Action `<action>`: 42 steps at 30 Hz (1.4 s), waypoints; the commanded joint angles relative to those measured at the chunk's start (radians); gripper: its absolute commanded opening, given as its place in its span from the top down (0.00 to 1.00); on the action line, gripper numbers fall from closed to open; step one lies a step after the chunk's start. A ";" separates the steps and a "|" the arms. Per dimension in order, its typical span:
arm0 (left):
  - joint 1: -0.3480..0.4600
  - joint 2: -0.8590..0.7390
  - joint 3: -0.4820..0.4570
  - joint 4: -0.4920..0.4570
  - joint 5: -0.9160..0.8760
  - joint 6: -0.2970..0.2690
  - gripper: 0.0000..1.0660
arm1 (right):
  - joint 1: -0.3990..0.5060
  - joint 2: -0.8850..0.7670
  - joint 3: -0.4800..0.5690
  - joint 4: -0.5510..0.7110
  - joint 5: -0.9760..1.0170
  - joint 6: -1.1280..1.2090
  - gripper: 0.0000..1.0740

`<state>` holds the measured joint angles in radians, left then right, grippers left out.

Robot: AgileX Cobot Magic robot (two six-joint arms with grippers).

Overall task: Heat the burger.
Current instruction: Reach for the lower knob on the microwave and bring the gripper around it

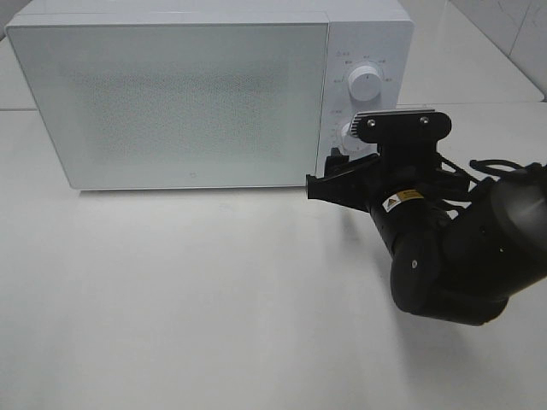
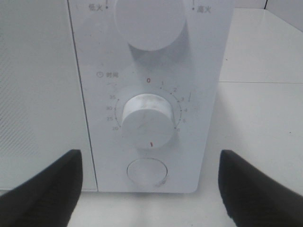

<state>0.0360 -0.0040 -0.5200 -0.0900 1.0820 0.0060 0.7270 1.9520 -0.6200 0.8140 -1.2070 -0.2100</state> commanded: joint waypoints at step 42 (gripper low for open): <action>-0.001 -0.003 0.003 -0.002 -0.011 0.003 0.08 | -0.093 0.134 -0.202 -0.089 -0.001 -0.022 0.93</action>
<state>0.0360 -0.0040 -0.5200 -0.0900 1.0820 0.0060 0.6380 2.0890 -0.8120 0.7540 -1.2060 -0.2440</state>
